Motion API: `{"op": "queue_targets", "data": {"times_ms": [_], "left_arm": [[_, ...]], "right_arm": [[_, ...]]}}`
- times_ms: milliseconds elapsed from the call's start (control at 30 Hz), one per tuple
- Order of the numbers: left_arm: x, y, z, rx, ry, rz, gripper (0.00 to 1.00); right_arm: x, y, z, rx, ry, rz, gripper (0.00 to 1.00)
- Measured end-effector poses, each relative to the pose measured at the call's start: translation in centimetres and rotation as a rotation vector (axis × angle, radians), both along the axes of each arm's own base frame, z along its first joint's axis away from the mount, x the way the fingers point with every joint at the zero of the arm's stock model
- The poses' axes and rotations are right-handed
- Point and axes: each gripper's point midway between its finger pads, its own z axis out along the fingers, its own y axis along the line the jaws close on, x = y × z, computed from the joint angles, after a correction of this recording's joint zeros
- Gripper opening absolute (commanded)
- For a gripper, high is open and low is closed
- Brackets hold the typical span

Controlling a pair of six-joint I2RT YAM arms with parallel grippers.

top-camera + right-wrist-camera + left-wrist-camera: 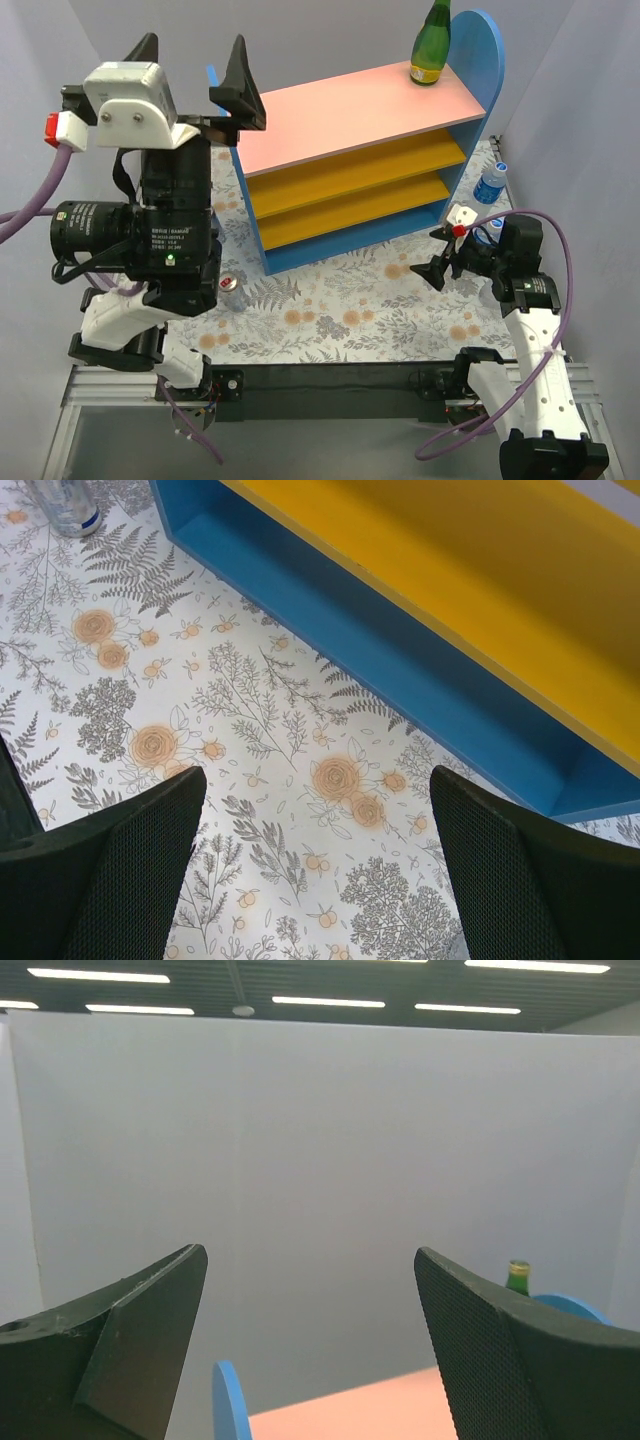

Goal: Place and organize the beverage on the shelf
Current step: Pick up the drink from the center of the board.

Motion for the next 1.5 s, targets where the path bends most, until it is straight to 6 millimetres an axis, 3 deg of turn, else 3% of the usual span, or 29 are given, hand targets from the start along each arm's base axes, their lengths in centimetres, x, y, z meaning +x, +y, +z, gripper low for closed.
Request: {"op": "queue_targets", "data": {"times_ms": [167,300,433,733,933,1067,1200,1267,1367,1500], "left_arm": [[2.2,-0.2,1.3,0.011,-0.052,0.076,0.88],[6.4,-1.1,0.4,0.049,-0.051,0.157,0.90],[10.6,-0.3,-0.7,0.045,-0.028,0.221,0.93],[17.5,7.3,-2.3,-0.066,0.018,0.362,0.96],[20.1,12.6,-4.4,-0.137,0.075,0.409,0.96],[20.5,16.4,-6.3,-0.178,0.118,0.429,0.97],[21.0,20.6,-8.7,-0.222,0.170,0.458,0.97],[21.7,22.3,-11.0,-0.246,0.220,0.461,0.97],[22.8,25.1,-15.8,-0.273,0.331,0.469,0.97],[24.3,27.6,-23.6,-0.314,0.518,0.461,0.96]], "right_arm": [[-0.1,-0.2,0.0,0.008,0.001,-0.011,0.98],[-0.2,-0.2,-0.2,0.017,0.015,-0.013,0.98],[-0.1,-0.4,-0.1,0.022,0.016,-0.022,0.99],[-0.1,-0.9,0.1,0.028,0.007,-0.044,0.98],[-0.2,-1.0,-0.3,0.033,0.016,-0.047,0.98],[-0.2,-0.9,-0.3,0.039,0.017,-0.042,0.98],[-0.2,-0.9,-0.5,0.041,0.024,-0.040,0.98],[-0.3,-0.9,-0.6,0.042,0.027,-0.039,0.98],[-0.3,-0.8,-0.8,0.048,0.037,-0.030,0.98],[-0.1,-0.5,-1.3,0.061,0.071,-0.010,0.98]]}}
